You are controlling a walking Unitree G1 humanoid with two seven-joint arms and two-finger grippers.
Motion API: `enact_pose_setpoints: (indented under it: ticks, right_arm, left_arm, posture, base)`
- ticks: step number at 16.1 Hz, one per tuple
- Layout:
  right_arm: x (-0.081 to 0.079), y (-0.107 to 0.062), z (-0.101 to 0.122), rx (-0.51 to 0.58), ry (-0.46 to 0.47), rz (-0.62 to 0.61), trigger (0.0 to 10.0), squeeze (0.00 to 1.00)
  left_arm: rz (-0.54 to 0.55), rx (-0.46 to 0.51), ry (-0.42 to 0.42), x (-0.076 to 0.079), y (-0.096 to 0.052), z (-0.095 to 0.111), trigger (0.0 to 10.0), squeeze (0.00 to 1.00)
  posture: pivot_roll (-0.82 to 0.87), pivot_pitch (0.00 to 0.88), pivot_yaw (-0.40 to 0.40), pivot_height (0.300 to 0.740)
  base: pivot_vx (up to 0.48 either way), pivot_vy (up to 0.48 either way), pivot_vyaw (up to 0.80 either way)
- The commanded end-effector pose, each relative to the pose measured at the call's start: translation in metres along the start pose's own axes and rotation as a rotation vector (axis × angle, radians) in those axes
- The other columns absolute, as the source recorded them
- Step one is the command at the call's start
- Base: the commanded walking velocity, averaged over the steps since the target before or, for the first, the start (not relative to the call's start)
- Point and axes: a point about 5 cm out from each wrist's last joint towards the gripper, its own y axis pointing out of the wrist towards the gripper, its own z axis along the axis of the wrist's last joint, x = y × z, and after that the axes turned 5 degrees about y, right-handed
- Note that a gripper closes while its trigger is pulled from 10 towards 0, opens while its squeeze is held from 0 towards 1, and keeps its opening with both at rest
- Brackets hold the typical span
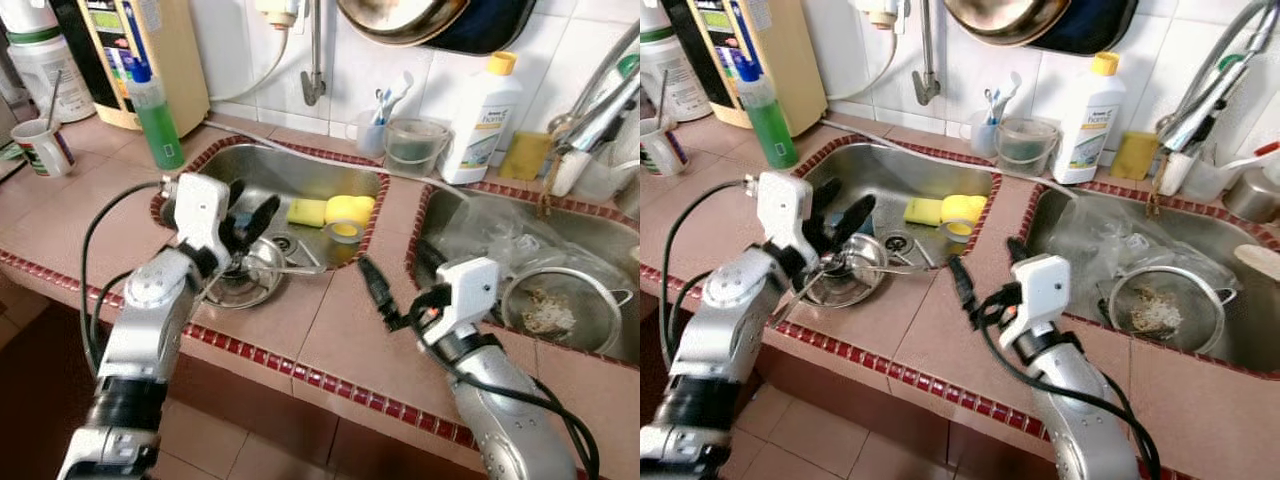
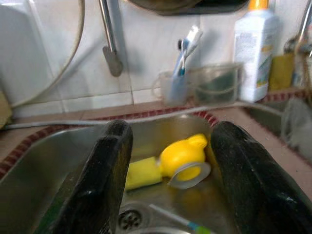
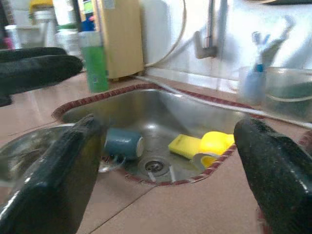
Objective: Kitchen organization
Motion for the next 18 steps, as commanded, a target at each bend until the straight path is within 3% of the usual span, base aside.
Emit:
enact_pose_setpoints:
  ticks: [1, 4, 6, 10, 18]
  right_arm:
    - [-0.004, -0.002, -0.001, -0.007, 0.011, 0.038, 10.0, 0.00]
    - [-0.009, -0.010, -0.006, -0.052, 0.023, 0.108, 10.0, 0.00]
    - [-0.013, -0.020, -0.008, -0.097, 0.016, 0.185, 10.0, 0.00]
    - [-0.012, -0.025, -0.006, -0.114, 0.011, 0.212, 10.0, 0.00]
    - [-0.006, -0.028, -0.006, -0.132, 0.005, 0.202, 10.0, 0.00]
  left_arm:
    - [0.022, -0.008, 0.028, -0.007, -0.006, 0.003, 10.0, 0.00]
    - [0.054, -0.035, 0.039, -0.018, -0.017, 0.002, 10.0, 0.00]
    - [0.064, -0.074, 0.104, -0.031, -0.030, 0.000, 10.0, 0.00]
    - [0.025, -0.107, 0.136, -0.042, -0.043, 0.005, 10.0, 0.00]
    - [-0.144, -0.222, 0.139, -0.036, -0.068, 0.005, 10.0, 0.00]
  posture:
    - [-0.14, 0.000, 0.005, 0.740]
    - [-0.13, 0.000, -0.005, 0.740]
    - [-0.13, 0.000, -0.011, 0.740]
    - [-0.12, 0.000, -0.014, 0.740]
    - [-0.10, 0.028, -0.017, 0.740]
  base:
    - [0.000, 0.000, 0.00]
    - [0.000, 0.000, 0.00]
    - [0.000, 0.000, 0.00]
    - [0.000, 0.000, 0.00]
    - [0.000, 0.000, 0.00]
